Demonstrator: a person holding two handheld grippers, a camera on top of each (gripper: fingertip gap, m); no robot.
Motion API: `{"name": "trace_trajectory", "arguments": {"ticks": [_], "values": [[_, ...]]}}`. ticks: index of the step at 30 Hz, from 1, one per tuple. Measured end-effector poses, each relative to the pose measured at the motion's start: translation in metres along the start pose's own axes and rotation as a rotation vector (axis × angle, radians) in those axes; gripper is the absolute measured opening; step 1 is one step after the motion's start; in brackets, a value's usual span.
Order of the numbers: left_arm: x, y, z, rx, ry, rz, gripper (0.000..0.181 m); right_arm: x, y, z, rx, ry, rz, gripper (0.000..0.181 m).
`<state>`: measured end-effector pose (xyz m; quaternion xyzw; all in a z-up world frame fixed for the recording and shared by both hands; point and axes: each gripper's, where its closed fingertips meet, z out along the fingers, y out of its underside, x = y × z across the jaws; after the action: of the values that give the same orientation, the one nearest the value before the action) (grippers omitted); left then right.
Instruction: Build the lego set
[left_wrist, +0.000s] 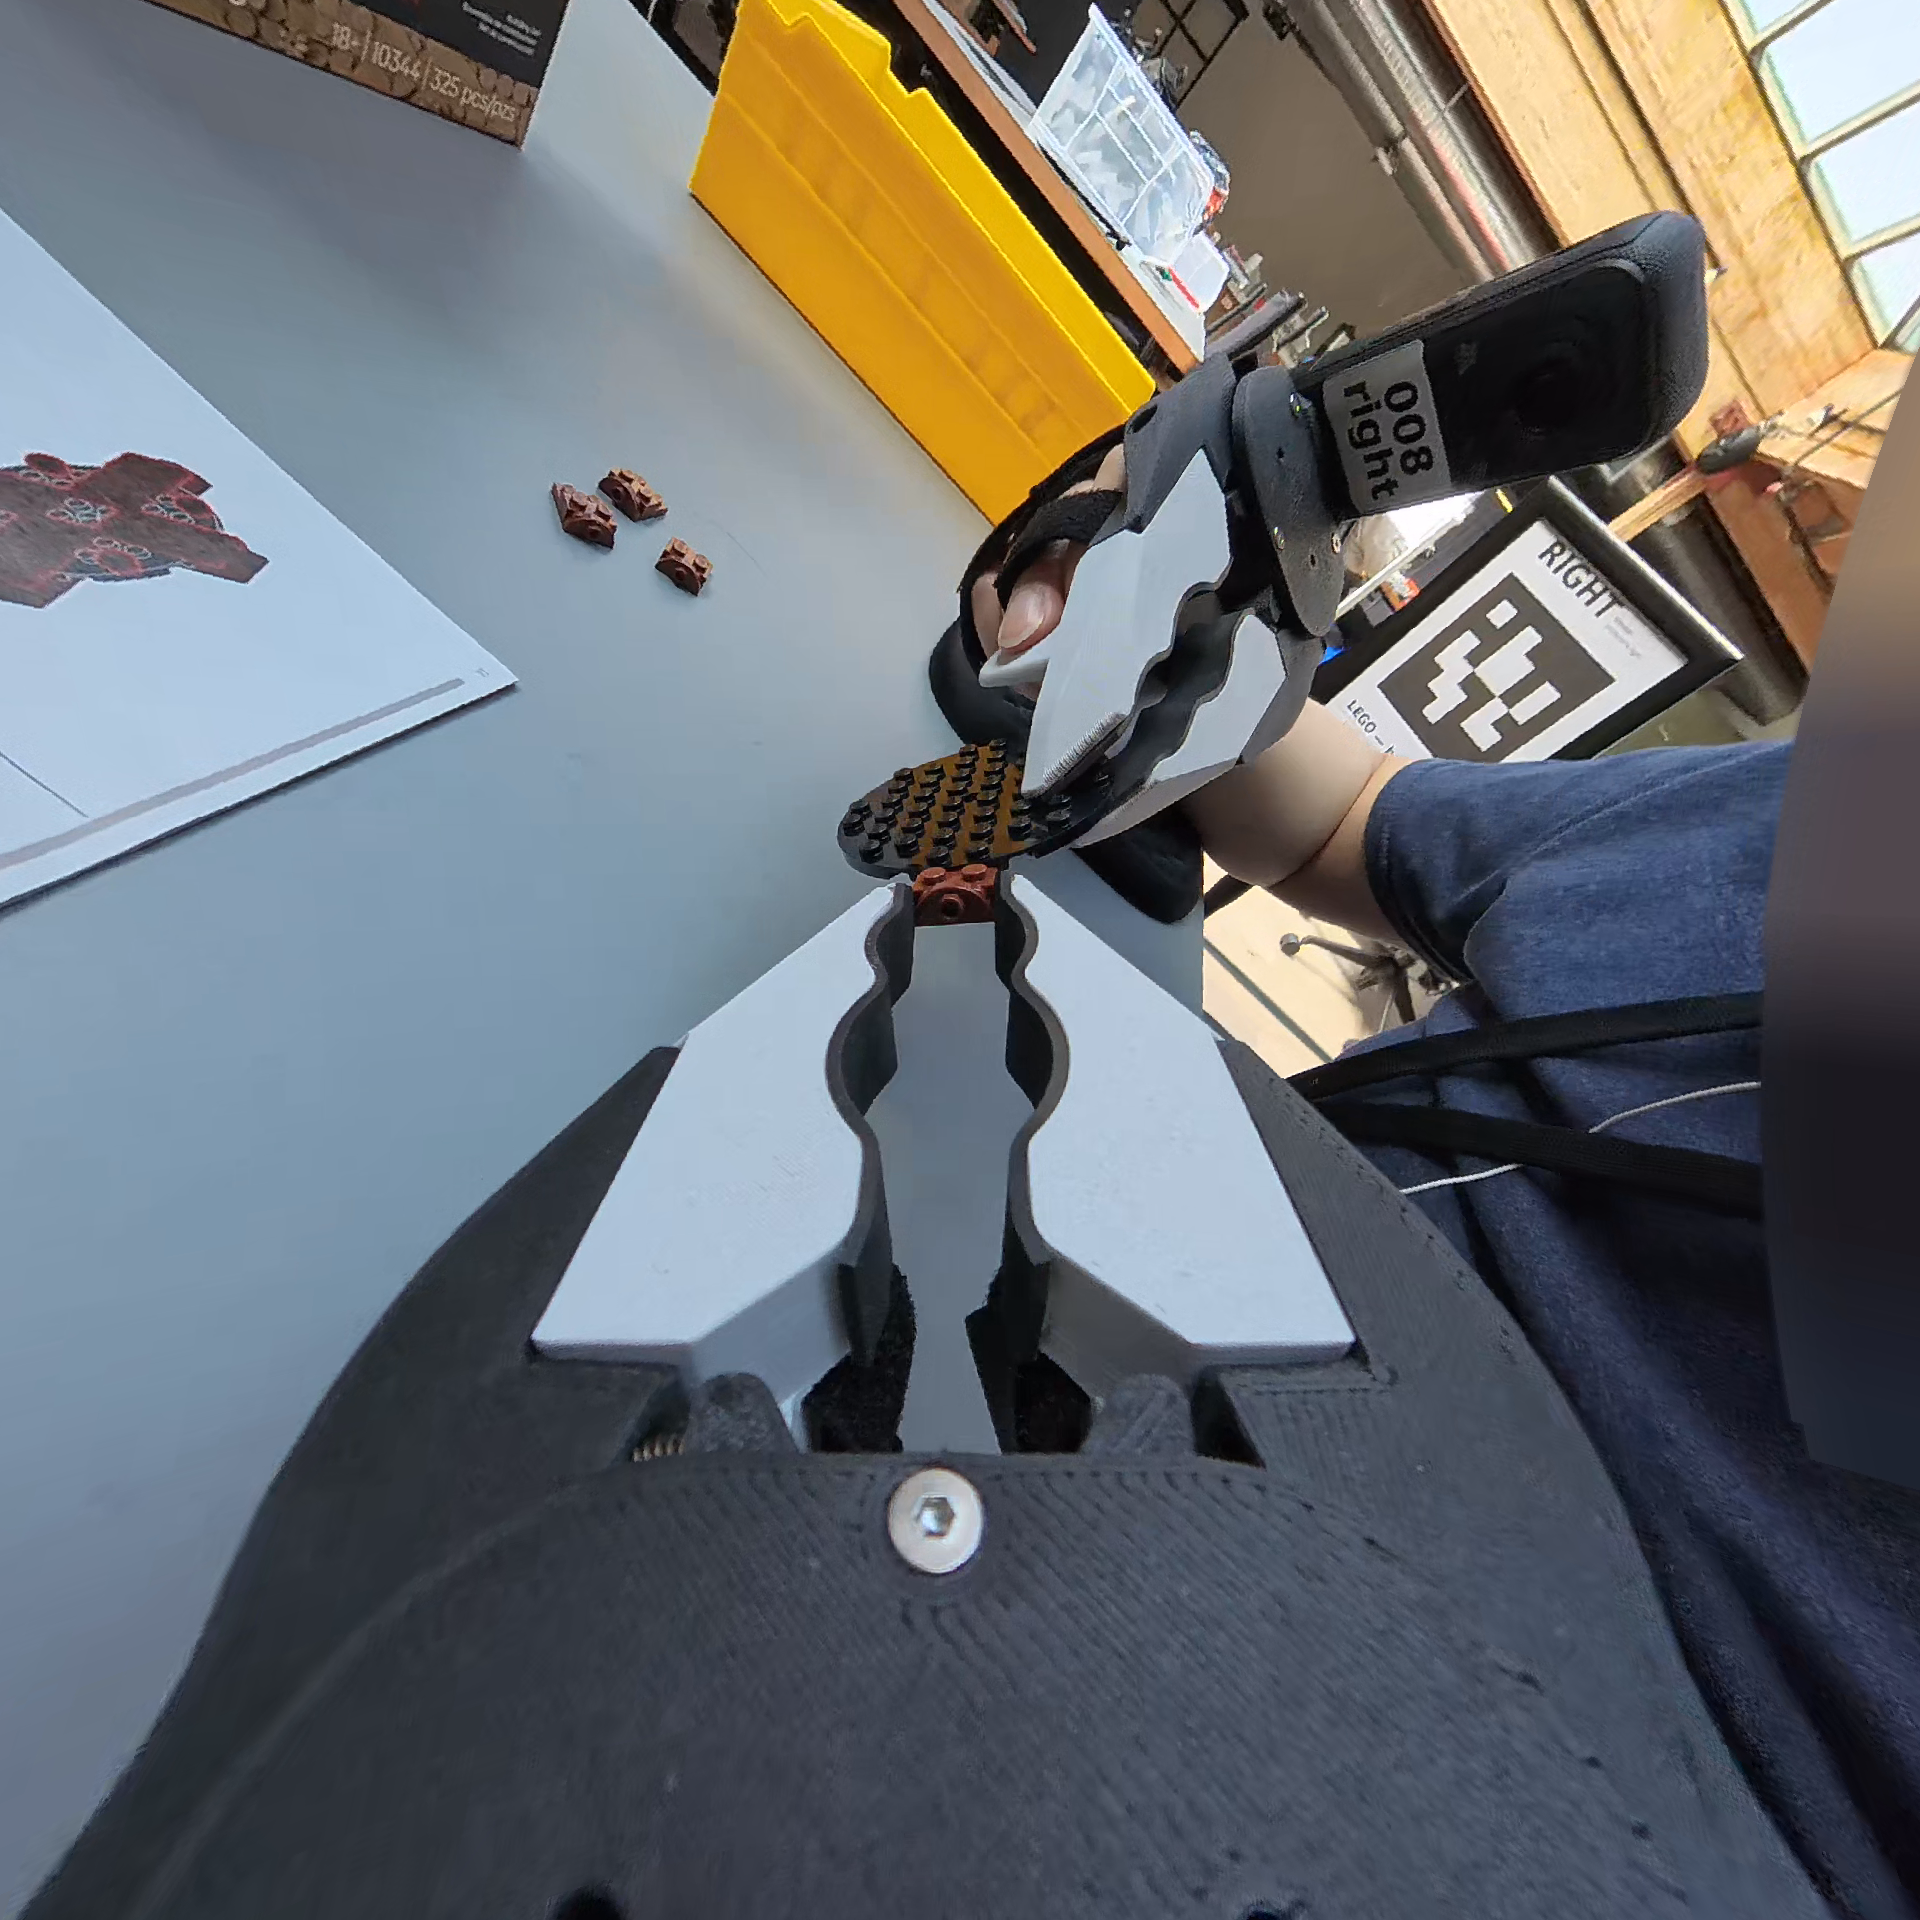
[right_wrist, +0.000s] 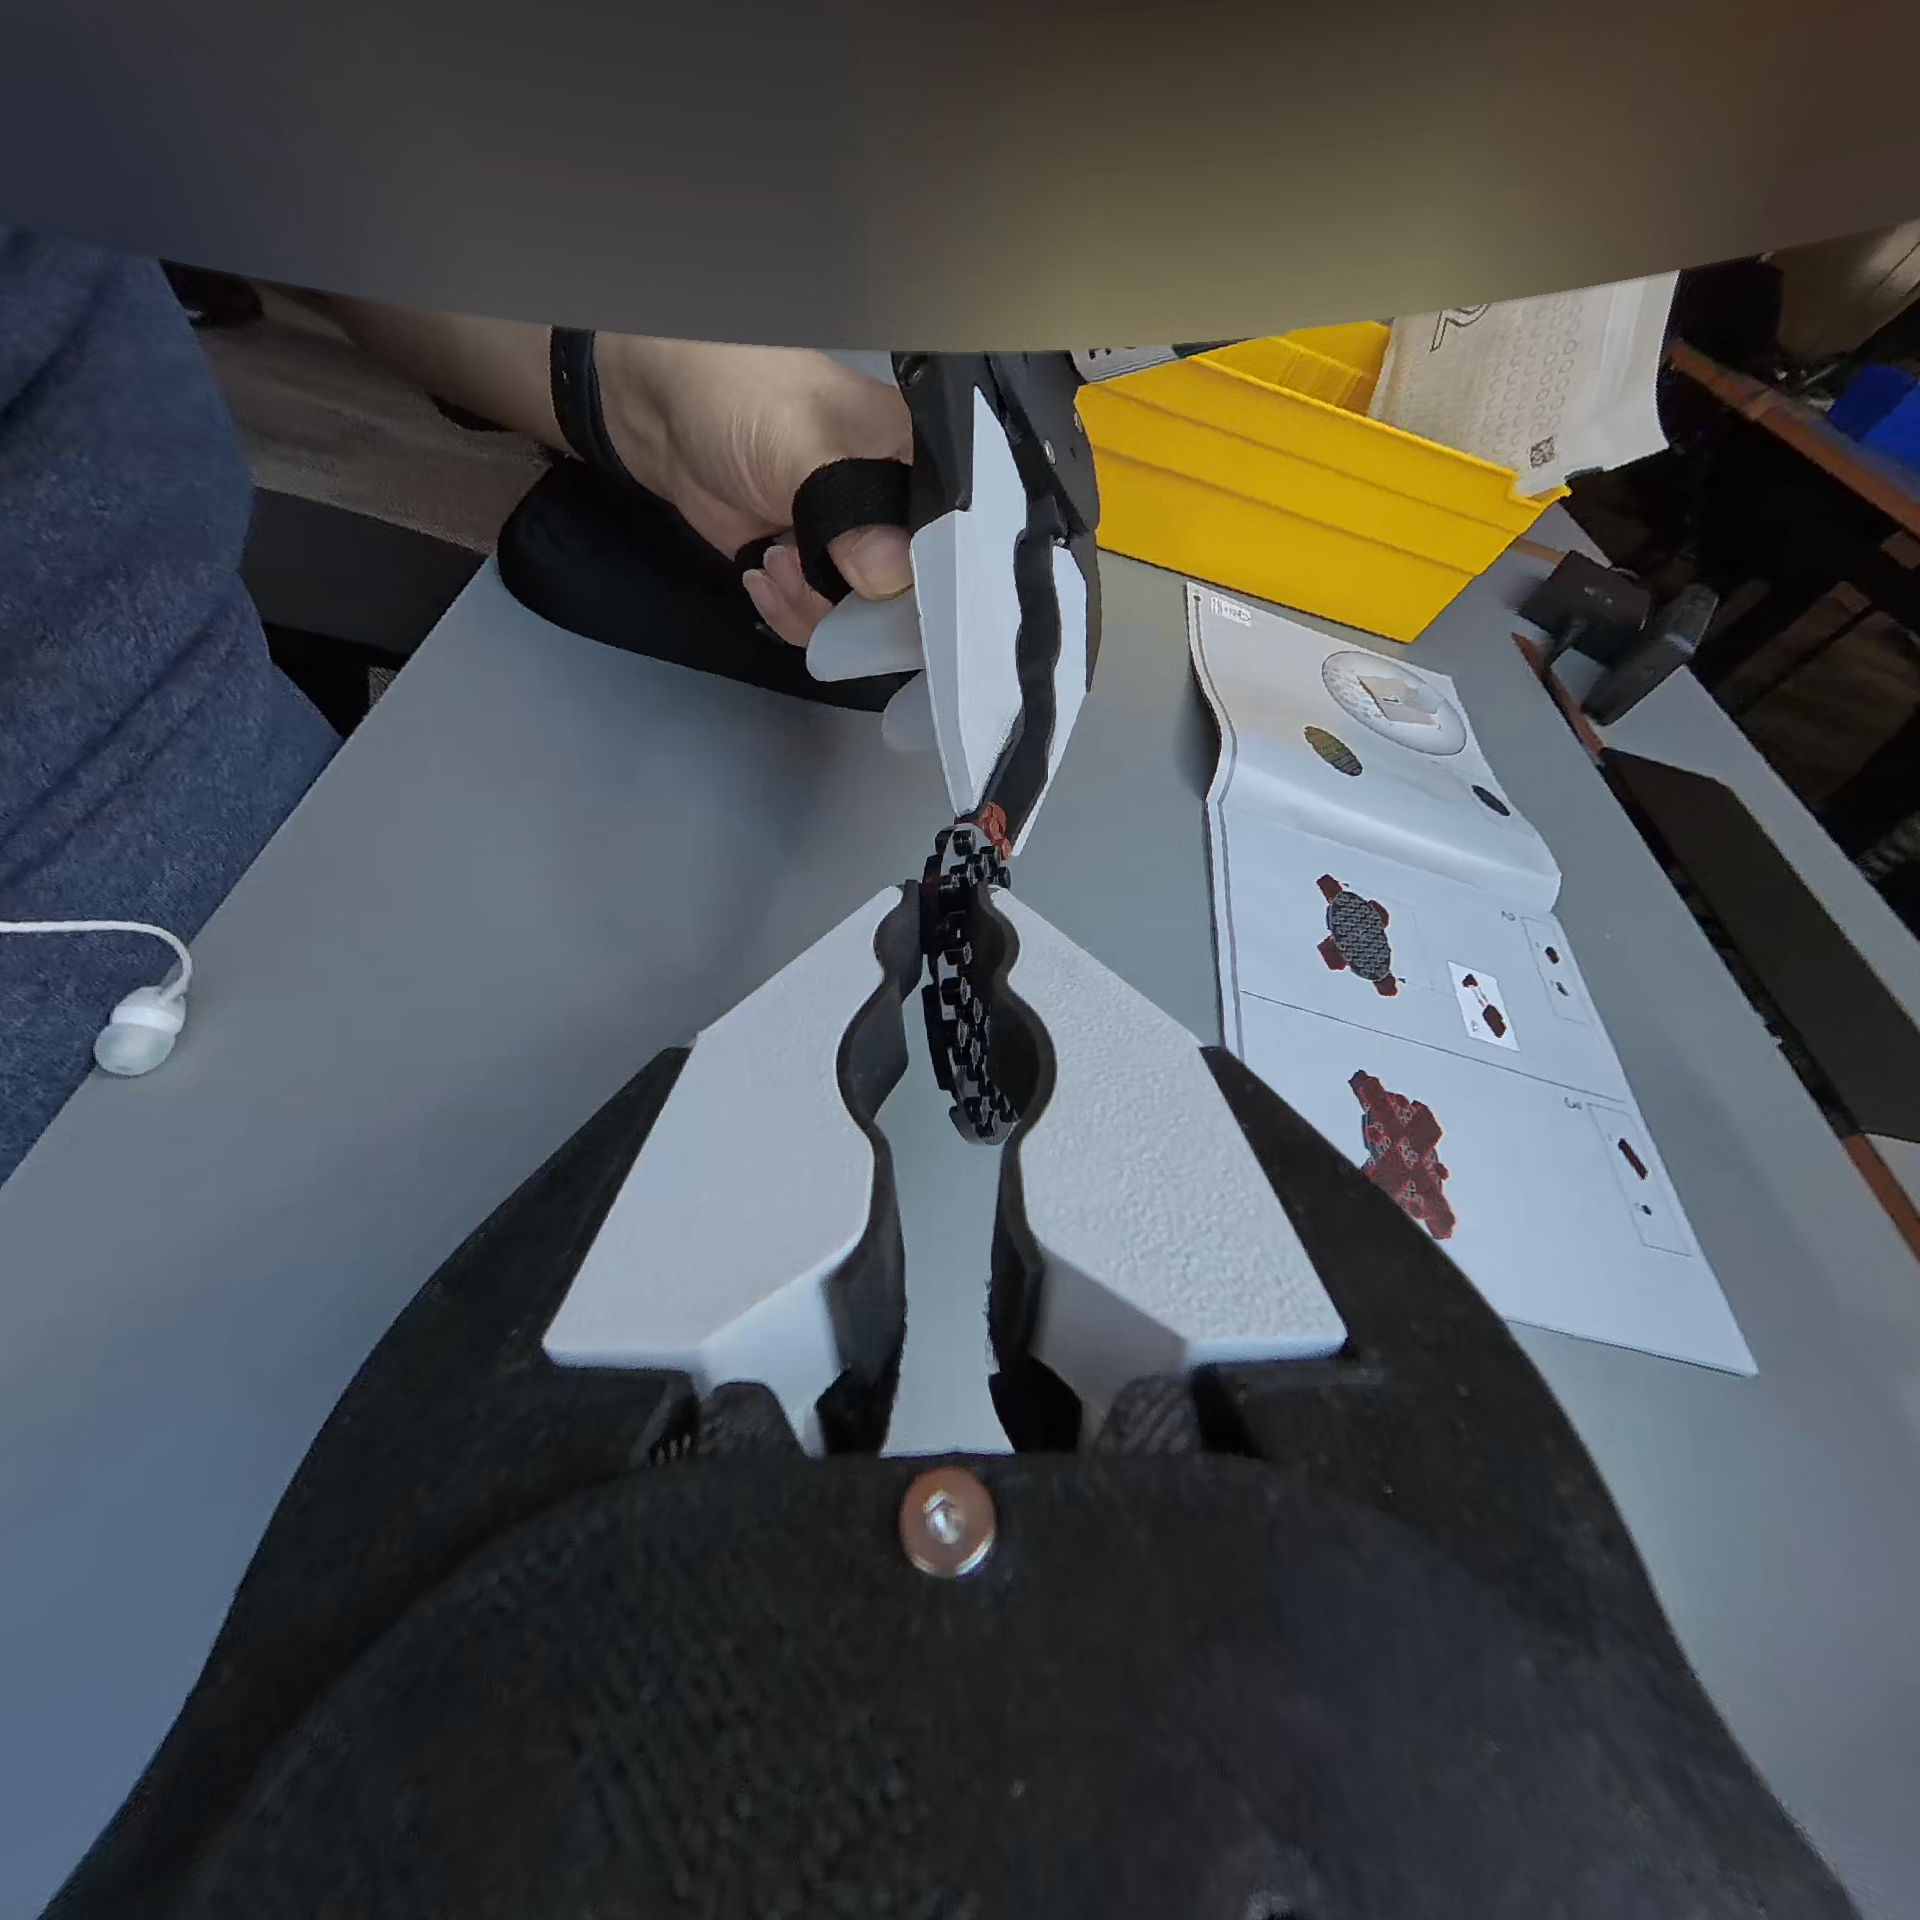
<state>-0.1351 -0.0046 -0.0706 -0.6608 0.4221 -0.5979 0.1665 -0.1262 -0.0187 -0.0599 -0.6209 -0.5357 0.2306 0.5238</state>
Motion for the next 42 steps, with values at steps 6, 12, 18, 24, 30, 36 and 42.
{"name": "trace_trajectory", "arguments": {"ticks": [6,12,18,24,30,36,42], "values": [[-0.010,-0.006,0.002,0.034,0.045,-0.187,0.013,0.012,0.004,0.001,0.010,-0.025,0.169,0.007],[-0.017,-0.013,0.002,0.066,0.083,-0.327,0.013,0.023,0.005,0.002,-0.005,0.019,0.196,0.006],[-0.021,-0.016,0.002,0.113,0.096,-0.371,0.013,0.025,0.005,0.003,-0.018,0.061,0.179,0.007],[-0.023,-0.015,0.002,0.146,0.115,-0.431,0.013,0.026,0.006,0.004,-0.025,0.083,0.211,0.006],[-0.024,-0.019,0.002,0.151,0.116,-0.452,0.013,0.028,0.005,0.003,-0.021,0.093,0.212,0.007],[-0.023,-0.019,0.005,0.149,0.116,-0.467,0.013,0.024,0.005,0.001,-0.035,0.042,0.208,0.010],[-0.025,-0.020,0.007,0.155,0.092,-0.438,0.013,0.029,0.009,-0.001,-0.070,0.075,0.211,0.007]]}}
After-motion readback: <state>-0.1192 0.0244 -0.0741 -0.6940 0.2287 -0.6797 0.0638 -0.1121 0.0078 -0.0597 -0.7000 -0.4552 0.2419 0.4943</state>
